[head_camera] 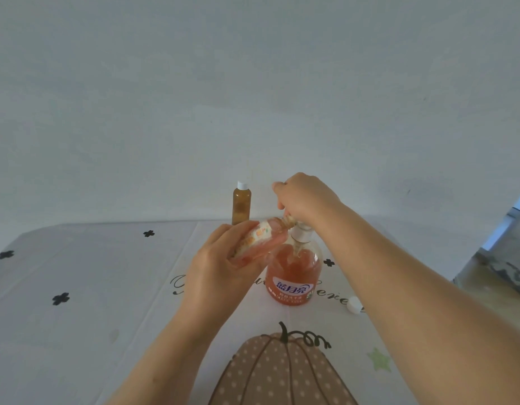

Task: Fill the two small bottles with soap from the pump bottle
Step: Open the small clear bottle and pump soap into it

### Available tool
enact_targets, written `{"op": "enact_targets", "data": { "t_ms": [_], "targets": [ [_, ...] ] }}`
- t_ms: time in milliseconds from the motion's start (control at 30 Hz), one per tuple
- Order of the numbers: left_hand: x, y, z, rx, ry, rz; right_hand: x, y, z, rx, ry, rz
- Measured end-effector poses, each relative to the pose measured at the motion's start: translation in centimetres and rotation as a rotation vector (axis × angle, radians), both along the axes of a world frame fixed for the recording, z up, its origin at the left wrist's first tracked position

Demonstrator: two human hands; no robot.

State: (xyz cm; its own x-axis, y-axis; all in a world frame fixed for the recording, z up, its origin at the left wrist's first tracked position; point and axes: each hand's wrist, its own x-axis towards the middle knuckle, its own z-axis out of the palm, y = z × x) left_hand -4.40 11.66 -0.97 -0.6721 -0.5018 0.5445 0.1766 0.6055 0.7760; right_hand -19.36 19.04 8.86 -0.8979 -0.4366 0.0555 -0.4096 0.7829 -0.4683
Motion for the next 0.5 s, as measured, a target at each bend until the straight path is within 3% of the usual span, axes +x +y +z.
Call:
{"op": "enact_targets", "data": {
  "t_ms": [167, 500],
  "targets": [
    [-0.1, 0.2, -0.2, 0.018, -0.007, 0.002, 0.0, 0.1, 0.5, -0.034, 0.004, -0.003],
    [-0.3, 0.7, -0.8, 0.085, -0.107, -0.035, 0.4, 1.0, 1.3, -0.334, -0.013, -0.042]
  ]
}}
